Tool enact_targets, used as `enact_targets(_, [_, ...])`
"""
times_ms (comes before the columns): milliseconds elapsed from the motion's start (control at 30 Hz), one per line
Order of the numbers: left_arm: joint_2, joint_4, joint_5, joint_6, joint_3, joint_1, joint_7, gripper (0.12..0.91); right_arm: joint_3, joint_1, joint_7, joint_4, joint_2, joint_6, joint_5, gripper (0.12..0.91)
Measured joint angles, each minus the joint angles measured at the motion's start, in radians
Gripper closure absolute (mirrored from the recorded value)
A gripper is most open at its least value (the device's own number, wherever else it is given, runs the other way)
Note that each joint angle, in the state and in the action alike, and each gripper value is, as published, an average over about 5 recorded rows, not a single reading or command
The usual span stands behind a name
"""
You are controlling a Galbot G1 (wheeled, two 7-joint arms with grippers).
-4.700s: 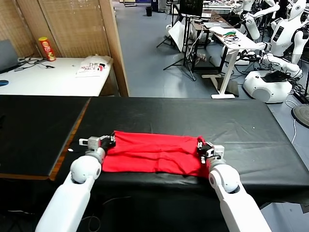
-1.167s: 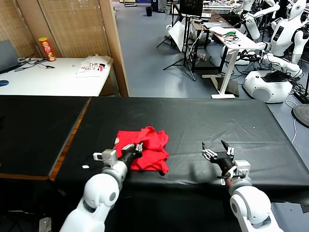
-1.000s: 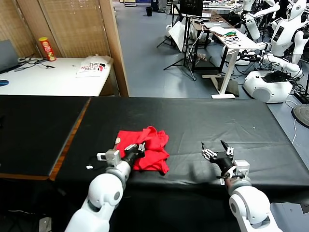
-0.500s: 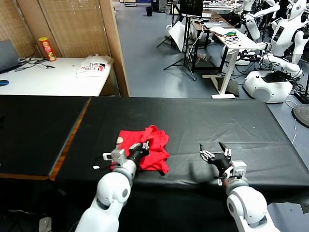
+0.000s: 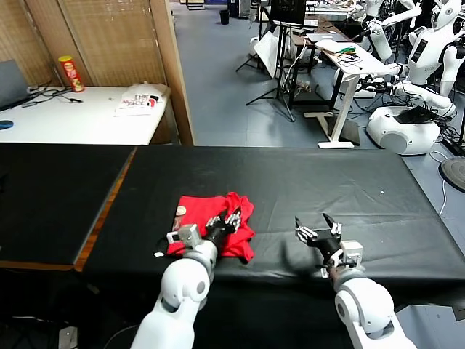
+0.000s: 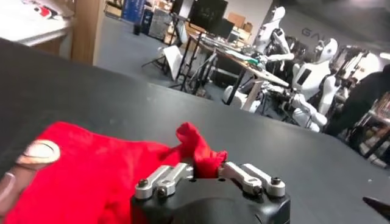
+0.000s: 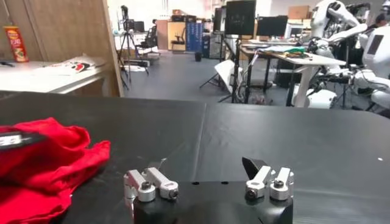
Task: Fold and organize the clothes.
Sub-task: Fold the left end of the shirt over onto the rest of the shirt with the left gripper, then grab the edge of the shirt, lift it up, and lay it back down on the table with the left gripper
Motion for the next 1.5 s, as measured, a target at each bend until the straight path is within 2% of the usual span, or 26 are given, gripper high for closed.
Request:
enact_targets(67, [-0.012, -0.013, -0.044, -0.005, -0.015, -0.007, -0.004, 0.317, -0.024, 0.017, -0.018, -0.007, -0.008, -0.008, 0.021, 0.227])
enact_targets(133, [-0.013, -0.028, -0.06, -0.014, -0.035, -0.017, -0.002, 0.258, -0.057, 0.041, -0.036, -0.016, -0.017, -0.01, 0.039, 0.227])
enact_targets(233, [0.016, -0.051, -0.032, -0.03, -0.076, -0.023, 0.025, 0.236, -0.115, 0.086, -0.054, -0.035, -0.024, -0.001, 0.05, 0.227])
enact_targets(400, [0.115, -0.086, 0.08, -0.066, -0.153, 0.008, 0.085, 0.232, -0.221, 0.184, -0.055, -0.1, -0.005, 0.025, 0.036, 0.227])
enact_targets(567, [0.177, -0.108, 0.141, -0.083, -0.228, 0.076, 0.103, 0.232, -0.324, 0.282, -0.056, -0.212, 0.052, 0.07, -0.052, 0.227])
enact_targets(733, [0.186, -0.094, 0.192, -0.106, -0.274, 0.137, 0.126, 0.232, -0.384, 0.319, -0.048, -0.312, 0.107, 0.097, -0.22, 0.227])
enact_targets(933, [0.181, -0.074, 0.199, -0.12, -0.293, 0.168, 0.136, 0.232, -0.382, 0.305, -0.002, -0.333, 0.125, 0.095, -0.428, 0.227])
enact_targets(1067, [0.178, -0.055, 0.192, -0.128, -0.297, 0.165, 0.143, 0.232, -0.358, 0.283, 0.036, -0.32, 0.122, 0.097, -0.482, 0.227])
enact_targets(1233, [0.167, -0.023, 0.126, -0.14, -0.304, 0.164, 0.159, 0.232, -0.319, 0.248, 0.05, -0.279, 0.112, 0.114, -0.468, 0.227])
enact_targets(1500, [0.139, 0.024, -0.099, -0.143, -0.318, 0.155, 0.155, 0.232, -0.239, 0.164, 0.017, -0.16, 0.07, 0.125, -0.321, 0.227])
